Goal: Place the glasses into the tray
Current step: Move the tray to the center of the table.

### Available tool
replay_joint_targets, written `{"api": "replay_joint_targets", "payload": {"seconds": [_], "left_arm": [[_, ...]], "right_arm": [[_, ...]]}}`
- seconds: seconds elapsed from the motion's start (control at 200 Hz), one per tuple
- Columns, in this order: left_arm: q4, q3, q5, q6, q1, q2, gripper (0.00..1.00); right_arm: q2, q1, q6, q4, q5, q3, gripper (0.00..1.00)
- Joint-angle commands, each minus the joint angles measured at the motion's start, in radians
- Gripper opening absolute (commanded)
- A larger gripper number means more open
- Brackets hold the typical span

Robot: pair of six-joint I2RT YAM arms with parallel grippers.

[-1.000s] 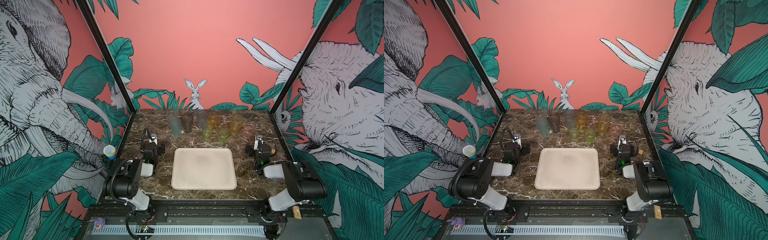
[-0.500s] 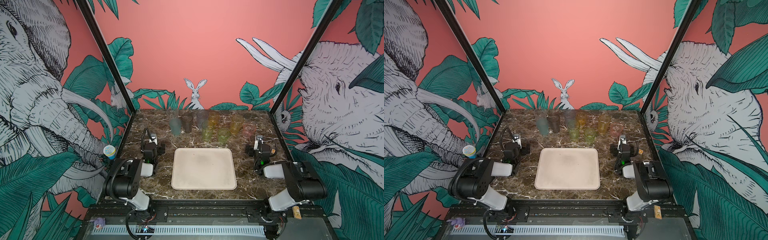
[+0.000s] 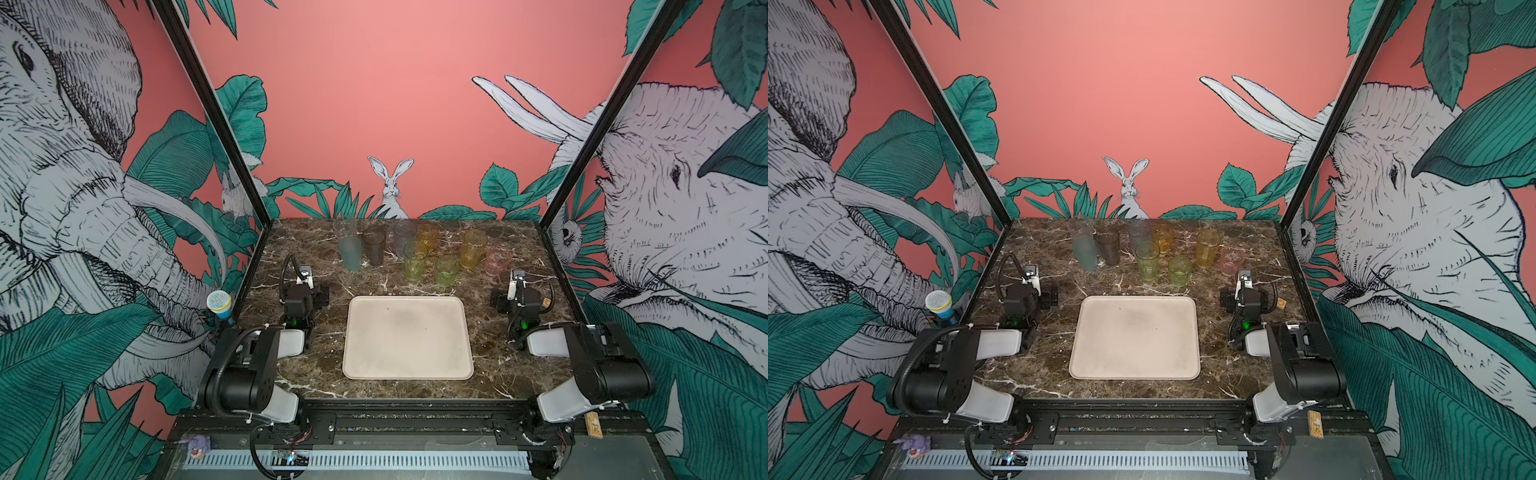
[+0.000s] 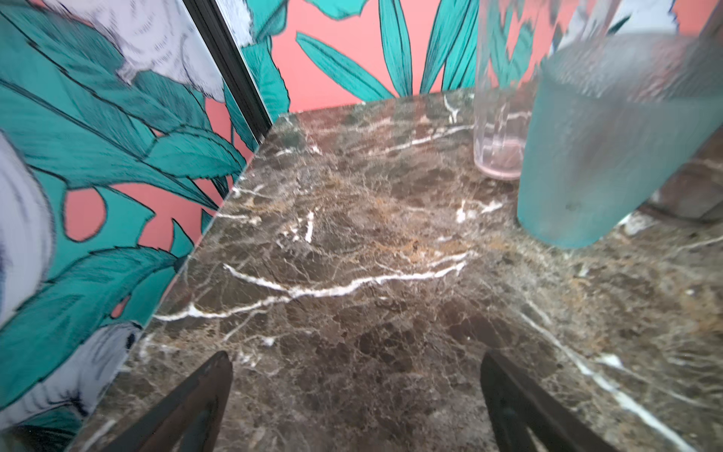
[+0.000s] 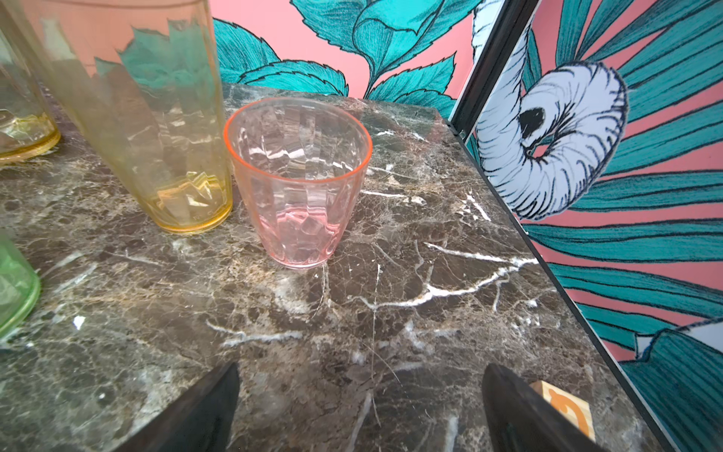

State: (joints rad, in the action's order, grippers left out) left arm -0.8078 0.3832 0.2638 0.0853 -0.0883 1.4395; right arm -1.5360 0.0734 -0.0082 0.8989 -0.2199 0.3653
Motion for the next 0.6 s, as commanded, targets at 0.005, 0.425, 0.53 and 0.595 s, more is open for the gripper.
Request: {"api": "replay_joint_targets", "payload": {"seconds": [0.005, 0.425, 0.53, 0.595], "left_arm": [[0.125, 0.020, -0.001, -0.013, 0.003, -0.126, 1.00], [0.616, 0.157, -0.031, -0.102, -0.077, -0.592, 0.99], [0.756, 0.219, -0.037, -0.124, -0.113, -0.665, 1.00], [0.851, 0.266, -0.039, -0.170, -0.125, -0.692, 1.00]], "right_arm": [[0.083, -0.003, -0.007, 0.009, 0.009, -0.014, 0.99], [0.444, -0.003, 0.307, -0.787, 0.130, 0.273, 0.99], [0.477, -0.004, 0.404, -0.911, 0.290, 0.357, 0.99], [0.493, -0.003, 0.435, -0.944, 0.403, 0.388, 0.99]]}}
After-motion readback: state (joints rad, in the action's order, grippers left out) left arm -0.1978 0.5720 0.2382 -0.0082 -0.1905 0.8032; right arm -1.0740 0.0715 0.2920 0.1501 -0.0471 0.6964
